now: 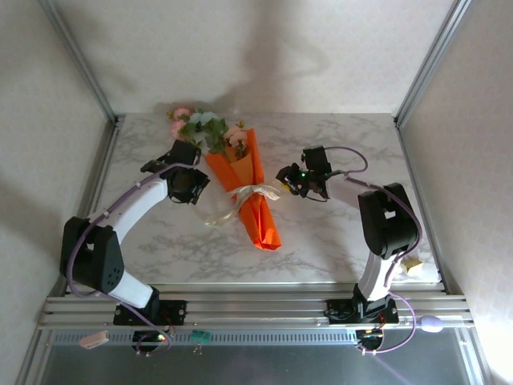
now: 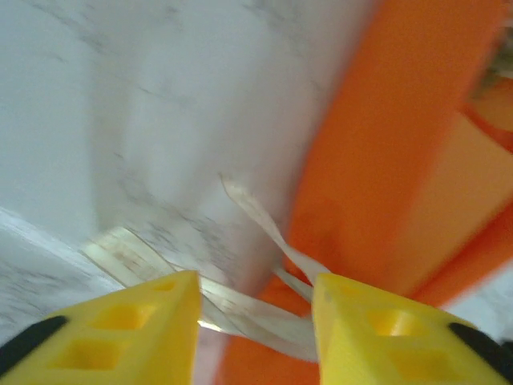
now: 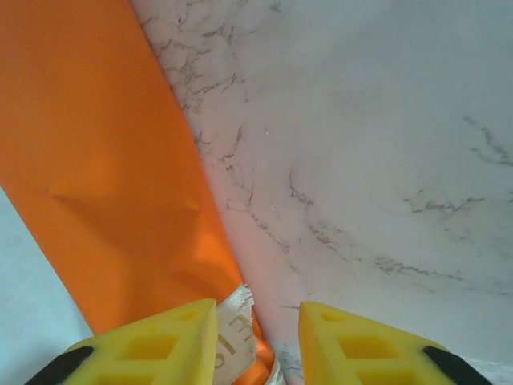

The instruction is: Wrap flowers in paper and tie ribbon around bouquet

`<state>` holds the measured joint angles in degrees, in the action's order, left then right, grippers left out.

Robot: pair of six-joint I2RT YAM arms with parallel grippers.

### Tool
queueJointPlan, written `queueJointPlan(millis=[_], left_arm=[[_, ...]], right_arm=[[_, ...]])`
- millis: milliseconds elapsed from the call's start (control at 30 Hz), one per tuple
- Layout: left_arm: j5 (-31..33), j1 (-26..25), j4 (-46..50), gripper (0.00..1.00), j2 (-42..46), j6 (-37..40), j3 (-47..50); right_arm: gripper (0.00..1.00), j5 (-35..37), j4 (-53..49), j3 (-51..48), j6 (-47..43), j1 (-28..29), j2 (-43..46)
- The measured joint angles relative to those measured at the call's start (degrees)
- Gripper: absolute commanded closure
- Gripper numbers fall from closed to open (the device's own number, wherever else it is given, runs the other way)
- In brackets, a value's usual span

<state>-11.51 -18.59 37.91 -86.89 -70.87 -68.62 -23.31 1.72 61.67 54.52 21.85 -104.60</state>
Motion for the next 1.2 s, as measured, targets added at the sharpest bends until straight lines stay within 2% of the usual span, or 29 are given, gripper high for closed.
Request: queueJointPlan(millis=[167, 300, 467, 567, 800, 1100, 1200], left_arm=[[-4.0, -8.52, -3.56, 0.52, -1.14, -5.64, -8.2], [-6.99, -13.42, -6.64, 0.54, -6.8, -8.63, -10.86], [-6.95, -14.12, -5.9, 0.6, -14.29, -8.61, -13.62], [-6.21, -14.12, -3.98, 0.61, -17.05, -7.17, -16.92], [-4.98, -14.12, -1.84, 0.64, -18.23, -3.69, -20.37], [-4.09, -14.47, 1.14, 0.64, -20.46, -0.79, -21.09], [-4.09, -14.73, 1.16, 0.69, -21.51, -0.39, -21.07]], right_arm=[[0.67, -1.29, 0.74, 0.07, -0.63, -1.09, -0.57], [0.66, -3.67, 2.14, 0.7, -0.57, -1.14, -3.06], [0.66, -6.49, 4.37, 0.7, 0.28, -1.03, -5.22], [0.66, -7.85, 6.4, 0.7, 1.09, -0.81, -6.6], [0.65, -8.76, 11.08, 0.31, 3.52, -0.52, -6.86], [0.63, -8.92, 15.76, -2.67, 5.53, -0.55, -6.86], [0.62, -9.16, 17.25, -3.56, 6.32, -0.55, -6.84]])
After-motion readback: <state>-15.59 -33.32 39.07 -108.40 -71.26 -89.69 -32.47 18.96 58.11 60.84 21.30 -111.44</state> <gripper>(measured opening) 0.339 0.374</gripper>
